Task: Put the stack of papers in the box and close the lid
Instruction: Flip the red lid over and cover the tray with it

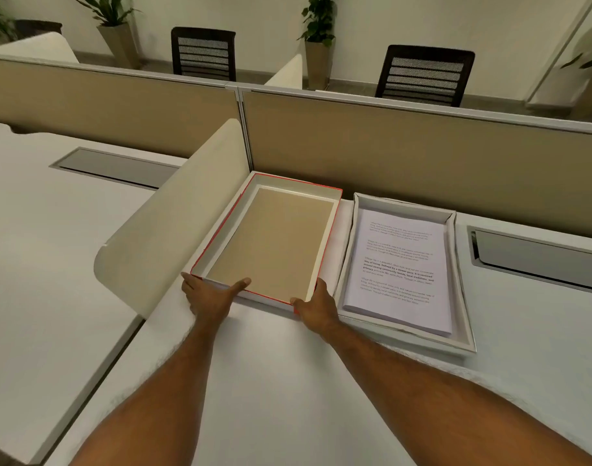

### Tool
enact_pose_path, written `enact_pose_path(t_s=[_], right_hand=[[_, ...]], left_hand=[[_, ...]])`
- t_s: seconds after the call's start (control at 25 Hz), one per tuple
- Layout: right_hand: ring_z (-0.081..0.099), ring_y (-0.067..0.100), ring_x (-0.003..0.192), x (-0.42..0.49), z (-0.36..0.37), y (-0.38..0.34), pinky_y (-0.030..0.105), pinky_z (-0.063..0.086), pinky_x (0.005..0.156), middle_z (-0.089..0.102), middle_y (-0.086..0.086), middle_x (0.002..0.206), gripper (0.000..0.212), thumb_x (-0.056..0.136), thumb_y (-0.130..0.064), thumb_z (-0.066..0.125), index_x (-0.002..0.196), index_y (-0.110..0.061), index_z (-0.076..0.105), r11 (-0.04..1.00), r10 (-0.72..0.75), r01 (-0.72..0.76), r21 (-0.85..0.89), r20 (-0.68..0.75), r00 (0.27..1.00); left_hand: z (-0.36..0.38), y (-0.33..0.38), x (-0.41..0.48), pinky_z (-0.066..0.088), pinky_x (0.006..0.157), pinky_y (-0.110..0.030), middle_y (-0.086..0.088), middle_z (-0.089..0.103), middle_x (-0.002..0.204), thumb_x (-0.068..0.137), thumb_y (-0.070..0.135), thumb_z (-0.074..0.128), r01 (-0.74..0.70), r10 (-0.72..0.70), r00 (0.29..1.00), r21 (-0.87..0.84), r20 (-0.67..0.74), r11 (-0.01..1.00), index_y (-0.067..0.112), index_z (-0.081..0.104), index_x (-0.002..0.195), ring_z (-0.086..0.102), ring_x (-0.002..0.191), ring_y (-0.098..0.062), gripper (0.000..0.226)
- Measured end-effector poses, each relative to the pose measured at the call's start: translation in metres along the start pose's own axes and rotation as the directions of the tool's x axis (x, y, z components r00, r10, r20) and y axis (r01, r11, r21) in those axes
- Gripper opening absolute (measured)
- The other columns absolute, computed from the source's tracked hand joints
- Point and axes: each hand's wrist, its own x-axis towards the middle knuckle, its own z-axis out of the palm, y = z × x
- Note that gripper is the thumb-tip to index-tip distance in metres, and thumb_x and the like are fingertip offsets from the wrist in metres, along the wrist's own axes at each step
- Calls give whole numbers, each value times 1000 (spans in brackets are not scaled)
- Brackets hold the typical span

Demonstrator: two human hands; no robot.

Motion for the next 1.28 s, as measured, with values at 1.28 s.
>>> enact_pose_path(t_s=[1.28], right_hand=[[72, 23, 96, -76, -114, -150, 38, 59, 87, 70, 11, 112, 56, 86, -51, 64, 122, -9, 58, 847, -218, 216, 486, -52, 974]], left_hand=[[-15, 125, -130, 56, 88, -46, -15, 62, 128, 74, 25, 82, -795, 796, 603, -117, -49, 595, 15, 37, 133, 64, 108, -34, 75]])
